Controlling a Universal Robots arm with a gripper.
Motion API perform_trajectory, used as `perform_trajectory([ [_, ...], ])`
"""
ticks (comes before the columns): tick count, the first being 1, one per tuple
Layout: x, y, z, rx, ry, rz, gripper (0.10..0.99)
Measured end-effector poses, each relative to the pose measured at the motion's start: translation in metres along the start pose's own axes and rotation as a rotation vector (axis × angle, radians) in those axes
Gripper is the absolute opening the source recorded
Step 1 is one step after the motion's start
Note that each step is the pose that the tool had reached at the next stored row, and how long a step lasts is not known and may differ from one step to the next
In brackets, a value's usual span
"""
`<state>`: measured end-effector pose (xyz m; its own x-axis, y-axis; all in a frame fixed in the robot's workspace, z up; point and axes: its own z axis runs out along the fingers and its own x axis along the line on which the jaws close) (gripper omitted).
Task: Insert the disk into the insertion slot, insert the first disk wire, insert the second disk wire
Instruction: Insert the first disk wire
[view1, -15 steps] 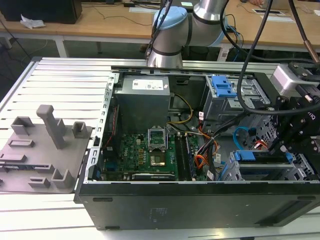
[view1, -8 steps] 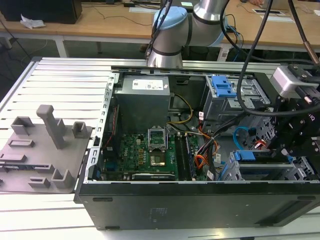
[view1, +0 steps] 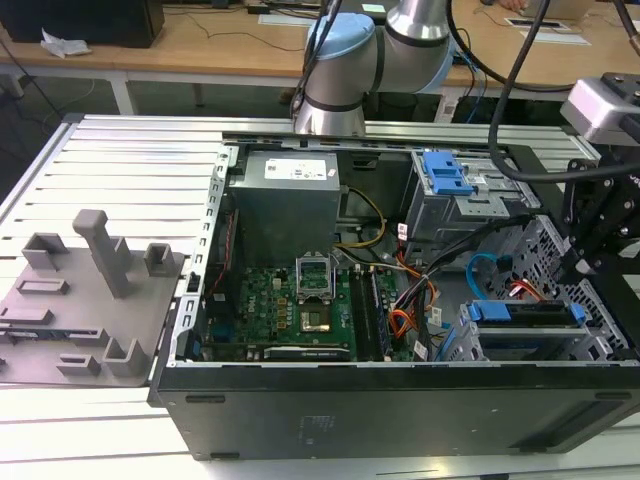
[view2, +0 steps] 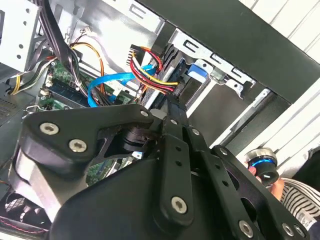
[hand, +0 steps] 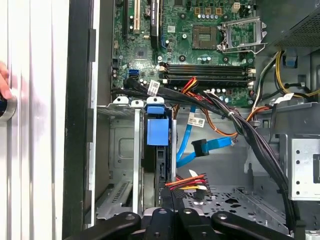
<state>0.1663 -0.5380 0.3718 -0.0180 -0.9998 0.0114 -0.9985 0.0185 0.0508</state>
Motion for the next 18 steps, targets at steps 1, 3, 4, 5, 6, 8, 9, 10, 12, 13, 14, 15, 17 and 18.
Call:
perform_trajectory([
  [1, 0.0000, 0.0009, -0.0001, 0.000, 0.0002, 0.000, 0.106],
  [3, 0.0001, 0.0073, 0.0003, 0.000, -0.0002, 0.000, 0.106],
  [4, 0.0002, 0.0122, 0.0006, 0.000, -0.0003, 0.000, 0.106],
  [5, 0.0003, 0.0163, 0.0008, 0.000, -0.0004, 0.000, 0.106],
  [6, 0.0003, 0.0197, 0.0010, 0.000, -0.0004, 0.000, 0.106],
  [8, 0.0004, 0.0245, 0.0012, 0.000, -0.0004, 0.000, 0.106],
  [9, 0.0004, 0.0264, 0.0014, 0.000, -0.0004, 0.000, 0.106],
  [10, 0.0005, 0.0296, 0.0015, 0.000, -0.0005, 0.000, 0.106],
  [12, 0.0006, 0.0373, 0.0019, 0.000, -0.0005, 0.000, 0.106],
  [13, 0.0007, 0.0395, 0.0020, 0.000, -0.0004, 0.000, 0.106],
  [14, 0.0007, 0.0415, 0.0021, 0.000, -0.0003, 0.000, 0.106],
  [15, 0.0007, 0.0428, 0.0022, 0.000, -0.0004, 0.000, 0.106],
  [17, 0.0008, 0.0462, 0.0024, 0.000, -0.0004, 0.000, 0.106],
  [18, 0.0008, 0.0483, 0.0025, 0.000, -0.0004, 0.000, 0.106],
])
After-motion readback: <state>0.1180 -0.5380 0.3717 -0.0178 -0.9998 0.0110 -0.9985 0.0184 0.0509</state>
